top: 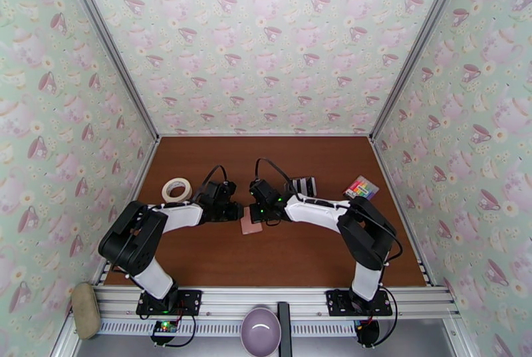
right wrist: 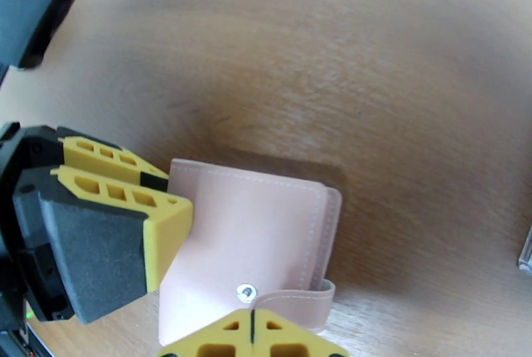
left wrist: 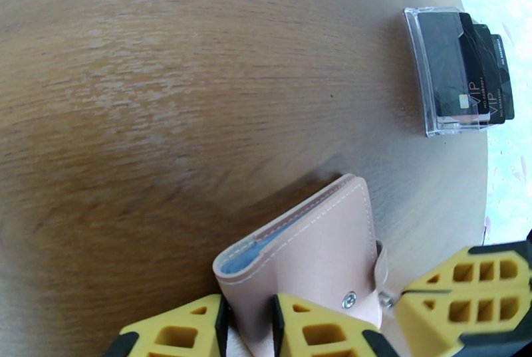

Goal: Put the credit cards into the card holder

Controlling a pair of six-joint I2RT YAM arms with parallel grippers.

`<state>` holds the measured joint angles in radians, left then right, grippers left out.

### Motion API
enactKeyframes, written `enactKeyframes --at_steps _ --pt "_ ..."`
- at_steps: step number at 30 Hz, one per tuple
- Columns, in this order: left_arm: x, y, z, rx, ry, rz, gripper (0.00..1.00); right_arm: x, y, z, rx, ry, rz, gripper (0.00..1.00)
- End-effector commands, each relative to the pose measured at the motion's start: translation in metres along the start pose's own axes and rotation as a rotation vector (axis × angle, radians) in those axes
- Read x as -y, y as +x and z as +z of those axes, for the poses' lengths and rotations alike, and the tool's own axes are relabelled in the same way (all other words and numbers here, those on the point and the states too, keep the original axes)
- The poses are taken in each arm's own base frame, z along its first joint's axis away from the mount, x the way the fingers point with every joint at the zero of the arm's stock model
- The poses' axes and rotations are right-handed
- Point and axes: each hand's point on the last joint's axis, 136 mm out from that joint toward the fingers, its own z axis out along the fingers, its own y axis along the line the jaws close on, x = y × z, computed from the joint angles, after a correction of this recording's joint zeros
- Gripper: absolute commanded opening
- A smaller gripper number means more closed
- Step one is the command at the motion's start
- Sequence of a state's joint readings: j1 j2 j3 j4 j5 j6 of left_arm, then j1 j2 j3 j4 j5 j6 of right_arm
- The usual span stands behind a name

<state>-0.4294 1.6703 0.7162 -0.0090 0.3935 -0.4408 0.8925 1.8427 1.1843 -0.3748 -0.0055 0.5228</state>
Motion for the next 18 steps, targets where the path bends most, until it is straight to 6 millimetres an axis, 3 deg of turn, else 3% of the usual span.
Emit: enactKeyframes --at_steps 1,18 --pt "-0.008 0.014 0.010 -0.055 -0.024 -0.010 0.24 -0.001 -0.001 0.003 -0.004 0.038 0.005 0.00" --pt "-0.008 0.014 0.010 -0.056 -0.023 -0.010 0.26 0.003 0.000 0.016 -0.023 0.073 0.002 0.00"
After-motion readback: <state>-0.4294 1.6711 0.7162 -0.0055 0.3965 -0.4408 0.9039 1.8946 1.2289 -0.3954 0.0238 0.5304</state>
